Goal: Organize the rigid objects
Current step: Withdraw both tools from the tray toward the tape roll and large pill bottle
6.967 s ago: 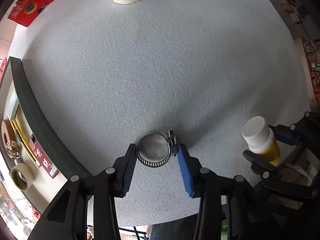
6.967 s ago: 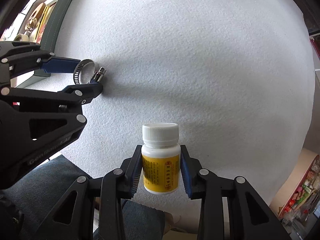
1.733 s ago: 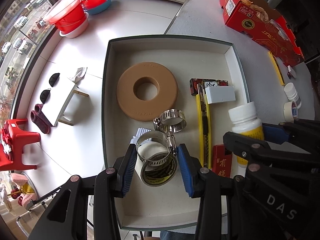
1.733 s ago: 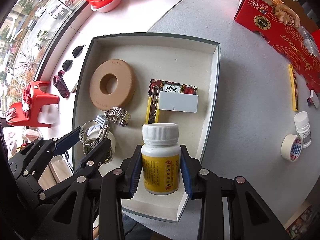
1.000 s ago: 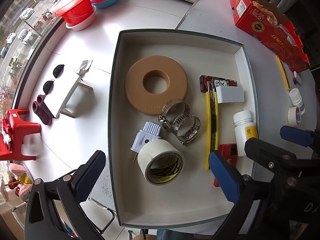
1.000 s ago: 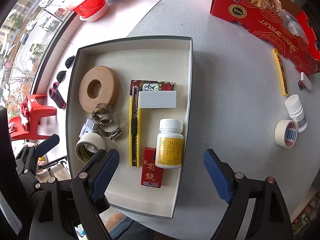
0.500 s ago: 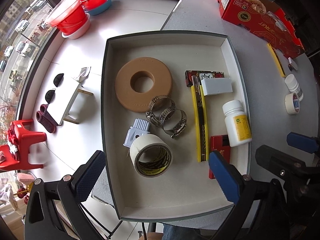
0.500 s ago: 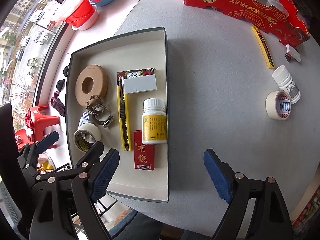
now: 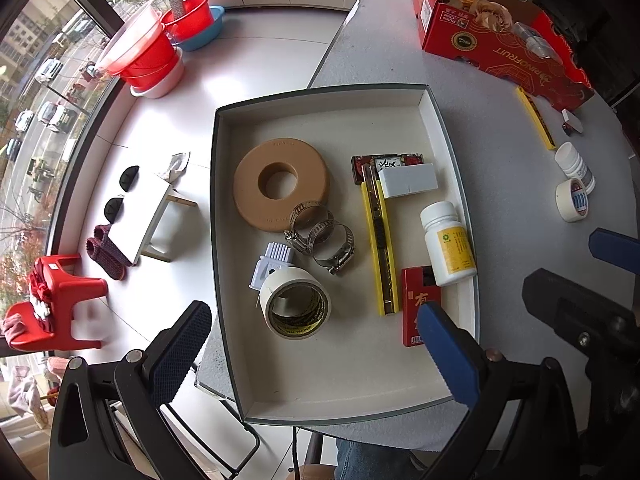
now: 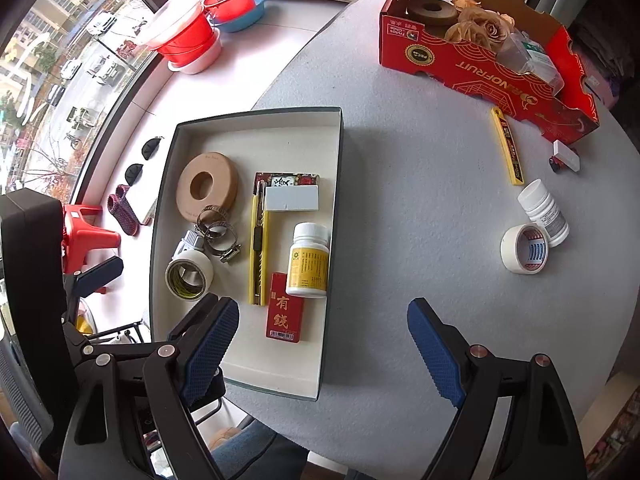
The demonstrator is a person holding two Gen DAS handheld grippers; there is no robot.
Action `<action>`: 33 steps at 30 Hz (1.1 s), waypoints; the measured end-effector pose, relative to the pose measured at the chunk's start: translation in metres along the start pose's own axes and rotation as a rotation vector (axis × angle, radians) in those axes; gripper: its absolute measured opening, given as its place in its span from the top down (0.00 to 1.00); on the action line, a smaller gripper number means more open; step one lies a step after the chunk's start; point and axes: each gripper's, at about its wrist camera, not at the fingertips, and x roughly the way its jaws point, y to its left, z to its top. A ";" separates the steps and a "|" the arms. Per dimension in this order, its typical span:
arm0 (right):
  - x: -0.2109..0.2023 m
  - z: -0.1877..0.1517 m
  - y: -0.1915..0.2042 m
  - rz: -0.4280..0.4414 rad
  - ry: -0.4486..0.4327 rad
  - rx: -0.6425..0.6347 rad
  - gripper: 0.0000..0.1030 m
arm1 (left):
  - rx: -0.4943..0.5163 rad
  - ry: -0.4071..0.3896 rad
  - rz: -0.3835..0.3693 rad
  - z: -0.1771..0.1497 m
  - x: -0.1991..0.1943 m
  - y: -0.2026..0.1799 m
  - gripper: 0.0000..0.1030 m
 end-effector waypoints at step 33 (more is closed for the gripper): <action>-0.020 -0.109 -0.235 -0.039 -0.029 0.654 0.15 | 0.373 0.005 -0.091 0.023 -0.003 -0.226 0.00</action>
